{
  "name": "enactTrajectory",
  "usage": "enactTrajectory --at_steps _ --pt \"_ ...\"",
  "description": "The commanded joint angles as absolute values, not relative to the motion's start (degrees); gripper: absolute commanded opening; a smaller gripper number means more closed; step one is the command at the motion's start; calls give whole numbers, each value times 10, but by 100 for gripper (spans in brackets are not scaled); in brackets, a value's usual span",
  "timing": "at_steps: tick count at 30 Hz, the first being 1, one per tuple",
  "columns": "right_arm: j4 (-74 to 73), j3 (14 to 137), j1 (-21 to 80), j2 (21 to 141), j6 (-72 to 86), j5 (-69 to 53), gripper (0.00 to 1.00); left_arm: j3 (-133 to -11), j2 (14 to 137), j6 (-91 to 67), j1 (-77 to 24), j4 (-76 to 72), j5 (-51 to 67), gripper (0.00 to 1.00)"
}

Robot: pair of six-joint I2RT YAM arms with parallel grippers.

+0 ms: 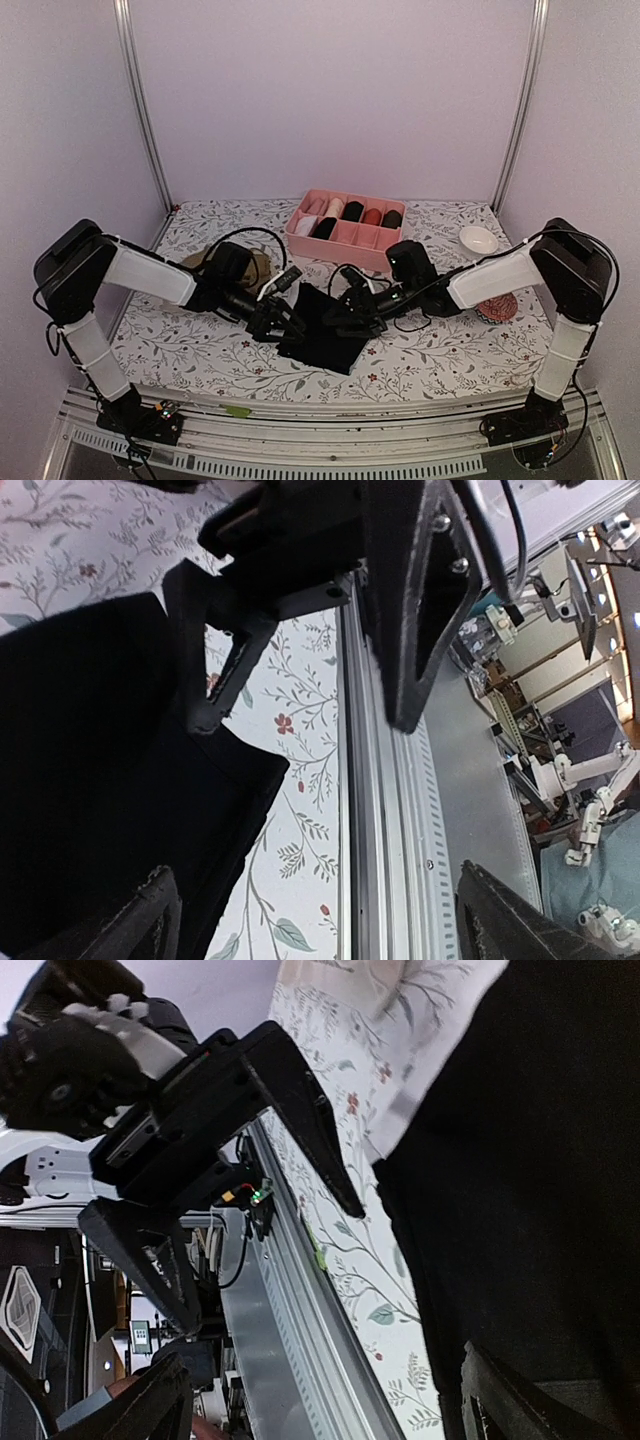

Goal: Roll the underwear
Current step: Smooth out the underwear at the center of the board.

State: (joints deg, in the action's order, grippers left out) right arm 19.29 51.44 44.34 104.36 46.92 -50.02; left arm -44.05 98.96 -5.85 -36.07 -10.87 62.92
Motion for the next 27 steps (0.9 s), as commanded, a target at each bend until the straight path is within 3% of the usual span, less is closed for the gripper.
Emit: enactTrajectory --at_steps 1,7,11,15,19,22,27 --pt "192 519 443 1101 470 -525 93 -457 1049 -37 -389 -98 628 96" --pt "182 494 412 1146 442 -530 92 -441 1080 -45 -373 -84 618 96" --pt "100 520 380 1160 383 -528 90 -417 1060 -48 -378 -92 620 93" --pt "-35 606 378 1163 269 -523 85 -409 1013 -9 -388 -83 606 89" --pt "-98 623 381 1094 187 -494 79 -390 922 33 -381 -73 584 88" --pt "-86 615 384 1047 205 -502 79 -369 871 1 -366 -110 593 87" --pt "69 566 434 1020 387 -552 88 -361 858 -50 -354 -148 593 87"
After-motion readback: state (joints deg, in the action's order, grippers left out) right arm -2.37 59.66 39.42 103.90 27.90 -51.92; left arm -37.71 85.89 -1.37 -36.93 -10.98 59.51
